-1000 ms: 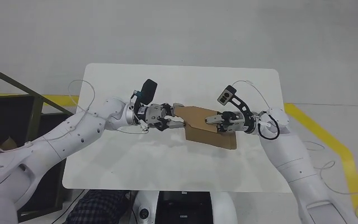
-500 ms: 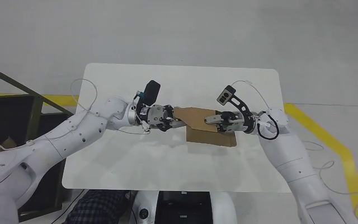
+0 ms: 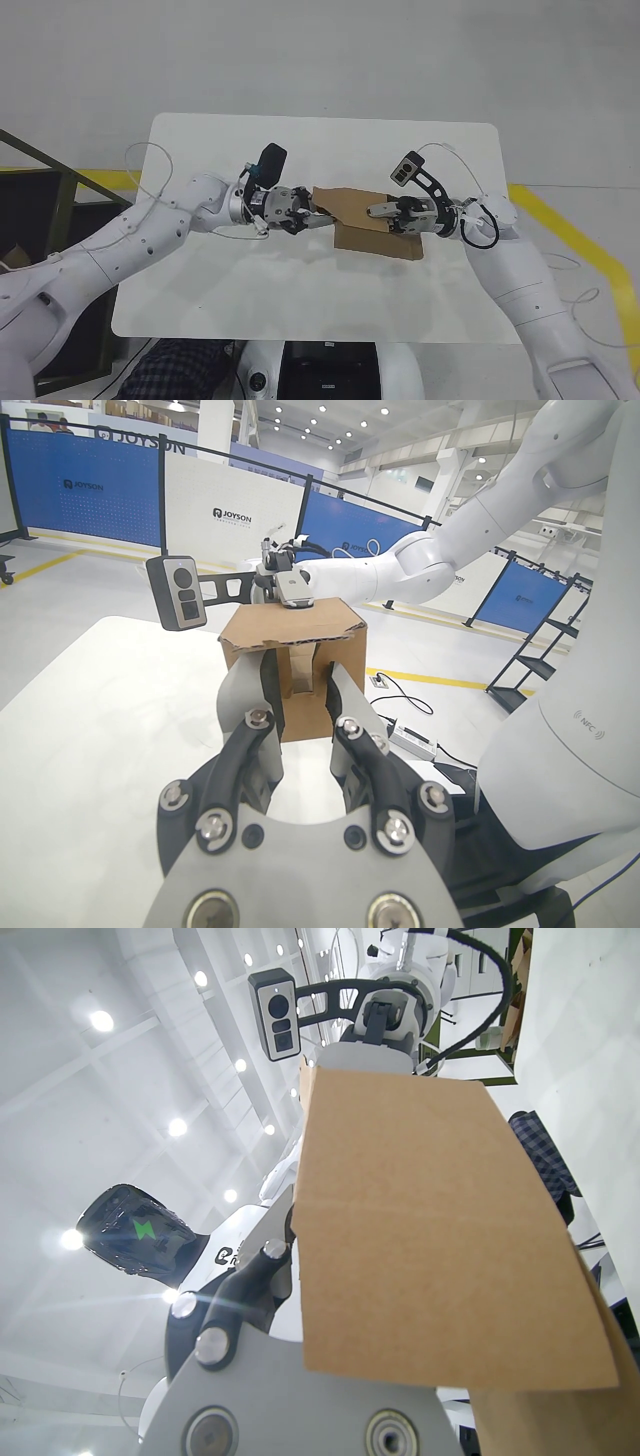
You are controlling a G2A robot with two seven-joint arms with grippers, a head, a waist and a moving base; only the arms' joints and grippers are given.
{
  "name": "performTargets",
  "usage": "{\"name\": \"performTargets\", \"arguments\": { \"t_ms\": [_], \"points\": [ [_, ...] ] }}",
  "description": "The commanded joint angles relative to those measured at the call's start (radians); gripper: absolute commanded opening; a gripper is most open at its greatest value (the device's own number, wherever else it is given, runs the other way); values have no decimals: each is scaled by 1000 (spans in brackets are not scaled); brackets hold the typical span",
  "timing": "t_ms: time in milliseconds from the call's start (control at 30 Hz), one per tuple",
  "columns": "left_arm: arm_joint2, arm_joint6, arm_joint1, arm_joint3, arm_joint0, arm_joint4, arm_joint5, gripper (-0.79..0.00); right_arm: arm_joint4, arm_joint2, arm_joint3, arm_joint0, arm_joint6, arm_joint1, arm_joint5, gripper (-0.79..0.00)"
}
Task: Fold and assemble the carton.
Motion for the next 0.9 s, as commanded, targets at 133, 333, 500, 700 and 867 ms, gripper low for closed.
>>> {"name": "performTargets", "arguments": {
  "t_ms": [133,333,500,700,867],
  "points": [
    [-6,-42,-8,1,9,-26,0,-554,-1,-5,-1,2,-4,-2,0,-785],
    [-54,18,6,22,34,-13,0,-536,-2,1,6,5,0,-2,-1,-785],
    [-110,100,37,37,79,46,0,-545,-8,4,10,3,4,-1,3,-785],
    [-166,139,61,30,110,79,0,-536,-16,0,10,0,3,-2,4,-785],
    [-195,124,66,4,114,72,0,-526,-34,-1,5,-2,-2,0,6,-785]
  ]
}}
